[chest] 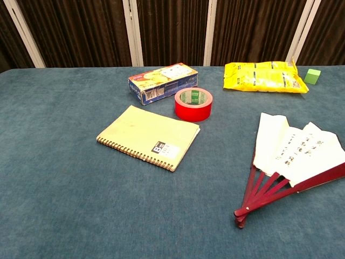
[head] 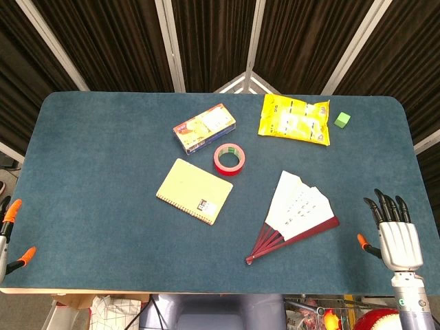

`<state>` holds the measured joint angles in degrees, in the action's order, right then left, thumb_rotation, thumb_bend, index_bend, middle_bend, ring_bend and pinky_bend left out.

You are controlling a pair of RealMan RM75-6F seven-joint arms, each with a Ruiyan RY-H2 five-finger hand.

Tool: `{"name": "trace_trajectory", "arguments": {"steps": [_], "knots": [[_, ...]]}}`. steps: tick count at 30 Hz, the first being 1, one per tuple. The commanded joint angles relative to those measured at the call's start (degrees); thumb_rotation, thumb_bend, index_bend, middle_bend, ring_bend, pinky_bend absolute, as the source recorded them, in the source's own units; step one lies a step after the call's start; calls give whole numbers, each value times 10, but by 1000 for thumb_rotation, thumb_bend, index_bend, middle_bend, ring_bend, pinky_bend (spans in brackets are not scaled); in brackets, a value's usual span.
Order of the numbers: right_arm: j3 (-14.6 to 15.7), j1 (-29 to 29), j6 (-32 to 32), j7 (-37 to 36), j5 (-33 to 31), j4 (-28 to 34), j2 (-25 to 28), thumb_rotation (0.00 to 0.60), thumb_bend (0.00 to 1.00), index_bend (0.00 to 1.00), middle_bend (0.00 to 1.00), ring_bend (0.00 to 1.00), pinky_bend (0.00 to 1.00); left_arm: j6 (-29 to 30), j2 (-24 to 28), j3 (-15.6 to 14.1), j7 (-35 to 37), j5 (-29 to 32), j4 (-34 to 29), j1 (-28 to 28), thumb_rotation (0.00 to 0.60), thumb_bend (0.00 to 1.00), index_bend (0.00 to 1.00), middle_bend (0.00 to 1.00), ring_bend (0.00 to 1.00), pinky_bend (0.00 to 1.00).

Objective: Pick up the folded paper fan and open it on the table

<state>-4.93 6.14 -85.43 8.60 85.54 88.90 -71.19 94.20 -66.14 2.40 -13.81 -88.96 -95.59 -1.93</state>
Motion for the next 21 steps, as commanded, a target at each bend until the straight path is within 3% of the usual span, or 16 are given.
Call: {"name": "trace_trajectory", "arguments": {"steps": [1,17,21], "knots": [[0,1,0,-1,1,1,0,600,255,179,77,115,69,3,2,-3,2,-6,-1,-2,600,103,22,0,0,0],[4,2,-2,-10,14,-3,1,600,255,178,77,115,68,1,-7,-6,-20,-11,1,0,600,104,22,0,0,0],[10,6,2,-16,27,-8,0,600,255,217,77,115,69,15,-2,-8,-9,-19,-2,-6,600,104,22,0,0,0]]}}
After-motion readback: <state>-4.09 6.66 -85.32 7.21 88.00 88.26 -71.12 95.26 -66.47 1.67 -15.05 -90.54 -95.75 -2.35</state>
